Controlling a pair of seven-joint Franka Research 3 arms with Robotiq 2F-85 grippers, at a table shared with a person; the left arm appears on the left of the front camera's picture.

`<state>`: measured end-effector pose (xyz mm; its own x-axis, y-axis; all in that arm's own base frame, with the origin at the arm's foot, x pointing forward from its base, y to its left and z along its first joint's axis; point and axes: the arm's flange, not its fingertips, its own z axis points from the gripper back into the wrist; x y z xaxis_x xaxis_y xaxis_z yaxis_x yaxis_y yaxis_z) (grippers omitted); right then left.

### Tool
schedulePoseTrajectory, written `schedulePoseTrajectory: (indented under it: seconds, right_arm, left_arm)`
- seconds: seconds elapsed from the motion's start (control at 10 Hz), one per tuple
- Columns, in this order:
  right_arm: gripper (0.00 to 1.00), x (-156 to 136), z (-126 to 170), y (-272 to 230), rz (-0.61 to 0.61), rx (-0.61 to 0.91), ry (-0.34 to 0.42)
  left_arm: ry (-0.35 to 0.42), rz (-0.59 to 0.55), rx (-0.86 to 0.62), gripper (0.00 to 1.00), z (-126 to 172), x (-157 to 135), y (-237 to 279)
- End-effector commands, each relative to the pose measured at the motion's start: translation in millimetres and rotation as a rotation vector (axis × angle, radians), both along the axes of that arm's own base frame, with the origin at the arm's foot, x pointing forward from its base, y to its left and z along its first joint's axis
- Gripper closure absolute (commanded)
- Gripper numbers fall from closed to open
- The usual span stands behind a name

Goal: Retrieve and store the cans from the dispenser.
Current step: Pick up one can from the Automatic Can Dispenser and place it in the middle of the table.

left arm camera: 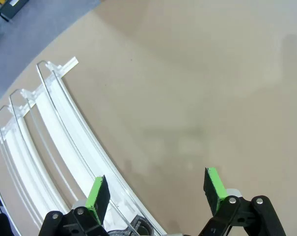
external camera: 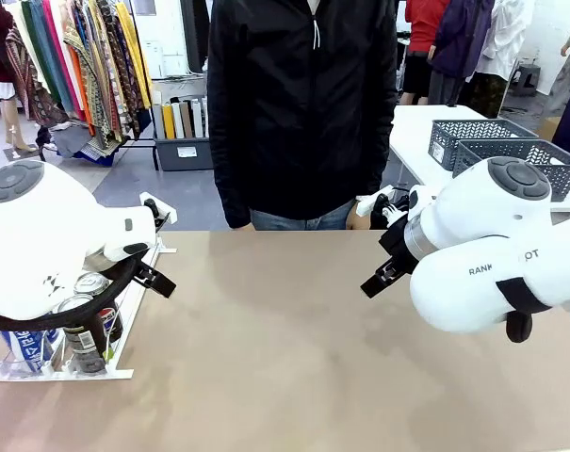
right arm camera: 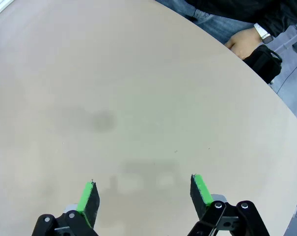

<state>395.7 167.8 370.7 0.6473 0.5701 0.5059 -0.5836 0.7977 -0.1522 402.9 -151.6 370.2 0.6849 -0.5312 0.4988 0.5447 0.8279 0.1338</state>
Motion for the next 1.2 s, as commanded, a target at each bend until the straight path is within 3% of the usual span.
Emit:
schedulePoseTrajectory:
  seconds: [0.0, 0.7, 0.8, 0.9, 1.0, 1.1]
  right_arm:
    - [0.00, 0, 0, 0, 0.000, 0.000, 0.000]
    - [0.00, 0, 0, 0, 0.000, 0.000, 0.000]
    - [0.00, 2, 14, 0, -0.004, 0.032, 0.095]
    - [0.00, 7, 34, -2, -0.030, 0.128, 0.120]
    - [0.00, 14, 59, -7, -0.150, 0.244, 0.154]
    - [0.00, 16, 84, -17, -0.207, 0.377, 0.256]
  left_arm:
    - [-0.001, -0.001, 0.000, 0.00, 0, 0, 0]
    - [0.000, 0.000, 0.000, 0.00, 0, 0, 0]
    - [0.076, -0.057, -0.047, 0.00, 16, -1, -4]
    - [0.113, -0.105, -0.142, 0.00, 37, 3, -7]
    - [0.125, -0.099, -0.310, 0.00, 67, 9, -9]
    - [0.196, 0.051, -0.426, 0.00, 99, 10, -8]
